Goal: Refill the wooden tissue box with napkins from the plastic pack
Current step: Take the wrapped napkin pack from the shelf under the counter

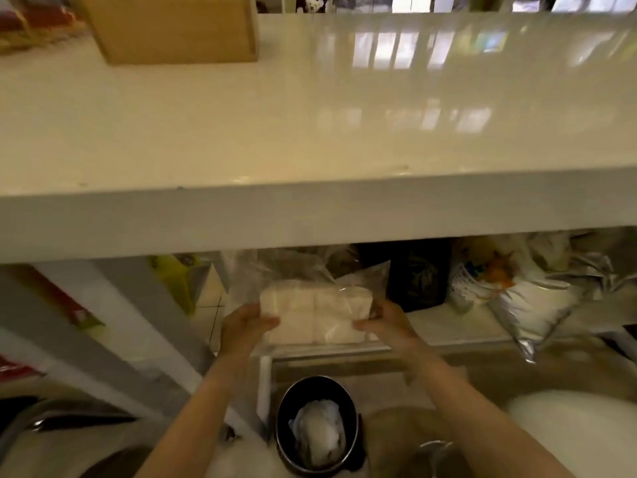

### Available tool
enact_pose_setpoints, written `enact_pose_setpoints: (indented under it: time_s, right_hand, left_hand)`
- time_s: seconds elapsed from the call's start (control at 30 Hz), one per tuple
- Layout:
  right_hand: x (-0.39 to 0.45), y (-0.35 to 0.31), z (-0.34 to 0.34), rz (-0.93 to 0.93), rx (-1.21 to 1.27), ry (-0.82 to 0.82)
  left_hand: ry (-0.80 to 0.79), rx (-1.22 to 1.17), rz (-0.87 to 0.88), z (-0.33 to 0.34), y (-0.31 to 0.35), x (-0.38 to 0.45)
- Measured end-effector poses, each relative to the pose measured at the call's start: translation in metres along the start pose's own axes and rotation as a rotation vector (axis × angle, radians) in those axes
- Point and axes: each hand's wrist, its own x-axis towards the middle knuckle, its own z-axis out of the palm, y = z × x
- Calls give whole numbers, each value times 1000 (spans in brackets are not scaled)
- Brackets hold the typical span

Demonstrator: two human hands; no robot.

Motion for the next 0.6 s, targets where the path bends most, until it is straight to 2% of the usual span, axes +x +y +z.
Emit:
enact_pose_setpoints:
  time_s: [0.17, 0.3, 0.6]
  right_hand:
    - [-70, -20, -31, 30, -79, 40]
    - [-142, -48, -56, -62, -89, -16]
    - [-245, -166, -118, -264, -214, -93]
  left_hand:
    - [-137, 117, 78, -12, 30, -54]
    - [-232, 154, 144, -27, 62, -114]
    - [-264, 176, 378, -62, 164, -219]
